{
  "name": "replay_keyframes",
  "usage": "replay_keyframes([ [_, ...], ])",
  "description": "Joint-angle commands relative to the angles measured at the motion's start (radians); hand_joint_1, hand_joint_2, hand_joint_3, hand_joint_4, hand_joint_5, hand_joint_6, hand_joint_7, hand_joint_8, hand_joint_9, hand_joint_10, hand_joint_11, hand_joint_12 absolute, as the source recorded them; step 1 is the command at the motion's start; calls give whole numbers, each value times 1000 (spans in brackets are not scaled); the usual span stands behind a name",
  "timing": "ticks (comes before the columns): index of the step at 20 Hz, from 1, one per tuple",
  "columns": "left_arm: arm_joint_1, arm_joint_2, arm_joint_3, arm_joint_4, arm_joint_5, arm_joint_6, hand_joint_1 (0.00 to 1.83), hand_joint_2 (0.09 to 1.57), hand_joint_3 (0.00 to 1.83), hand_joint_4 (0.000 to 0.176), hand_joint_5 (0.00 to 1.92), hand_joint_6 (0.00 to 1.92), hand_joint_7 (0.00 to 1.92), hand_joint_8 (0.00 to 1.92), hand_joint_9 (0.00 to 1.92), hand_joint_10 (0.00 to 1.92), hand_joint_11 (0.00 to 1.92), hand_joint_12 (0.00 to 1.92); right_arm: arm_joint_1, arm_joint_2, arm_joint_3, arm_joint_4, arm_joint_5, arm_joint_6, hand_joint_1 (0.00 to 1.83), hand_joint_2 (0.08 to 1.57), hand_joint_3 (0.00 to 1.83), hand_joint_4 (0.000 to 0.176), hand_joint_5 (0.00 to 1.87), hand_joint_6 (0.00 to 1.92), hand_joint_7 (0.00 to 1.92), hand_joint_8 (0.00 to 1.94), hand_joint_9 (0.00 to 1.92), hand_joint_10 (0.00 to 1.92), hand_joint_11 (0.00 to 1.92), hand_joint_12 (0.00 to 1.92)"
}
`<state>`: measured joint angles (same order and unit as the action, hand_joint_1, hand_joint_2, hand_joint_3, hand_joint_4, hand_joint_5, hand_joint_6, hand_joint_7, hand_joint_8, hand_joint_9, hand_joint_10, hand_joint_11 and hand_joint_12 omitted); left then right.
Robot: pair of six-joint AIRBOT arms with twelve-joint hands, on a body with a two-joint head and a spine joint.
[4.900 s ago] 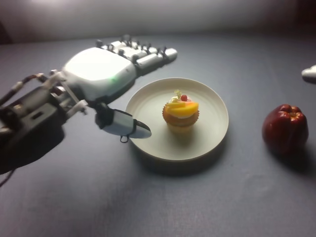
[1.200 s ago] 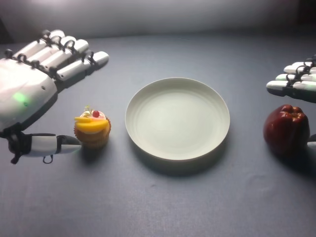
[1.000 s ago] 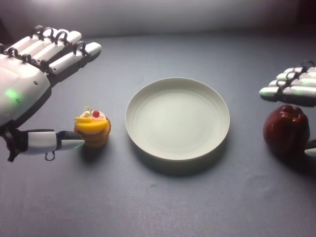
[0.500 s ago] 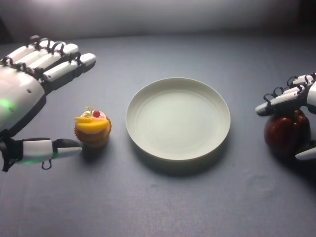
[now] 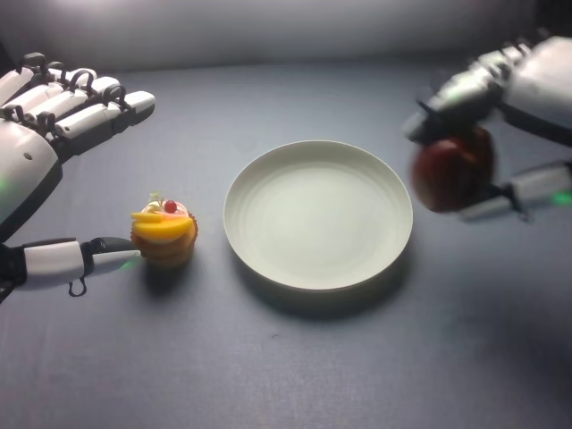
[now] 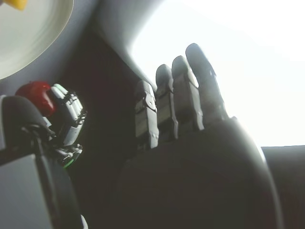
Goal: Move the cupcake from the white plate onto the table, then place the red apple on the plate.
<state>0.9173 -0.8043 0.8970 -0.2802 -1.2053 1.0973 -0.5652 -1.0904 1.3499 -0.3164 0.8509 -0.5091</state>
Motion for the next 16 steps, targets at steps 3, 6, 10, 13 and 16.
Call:
replay_keyframes([
  [3, -7, 0, 1, 10, -125, -3, 816, 905, 0, 104, 304, 1, 262, 1, 212, 2, 0, 676, 80, -89, 50, 13, 52, 4, 1380, 1095, 0, 0, 1084, 676, 985, 1066, 892, 1170, 699, 1154],
  [6, -14, -6, 4, 16, -128, -3, 800, 899, 0, 97, 270, 0, 272, 2, 203, 0, 0, 602, 123, -187, 112, -42, -72, 14, 1258, 1038, 0, 25, 1193, 624, 1124, 779, 984, 592, 513, 1249],
  [10, -24, -14, 7, 22, -123, -3, 823, 893, 0, 85, 247, 0, 206, 0, 169, 0, 0, 583, 123, -237, 136, -68, -165, 14, 1113, 994, 0, 0, 765, 361, 950, 478, 1038, 442, 831, 1133],
  [13, -24, -15, 7, 22, -124, -5, 802, 879, 1, 61, 268, 1, 232, 2, 207, 3, 48, 654, 122, -252, 147, -72, -190, 14, 660, 909, 0, 111, 213, 2, 445, 6, 543, 27, 67, 992],
  [16, -23, -19, 9, 20, -125, -11, 800, 889, 4, 79, 284, 6, 238, 3, 211, 3, 21, 637, 122, -253, 148, -72, -192, 14, 565, 919, 2, 134, 89, 1, 359, 0, 417, 0, 0, 1024],
])
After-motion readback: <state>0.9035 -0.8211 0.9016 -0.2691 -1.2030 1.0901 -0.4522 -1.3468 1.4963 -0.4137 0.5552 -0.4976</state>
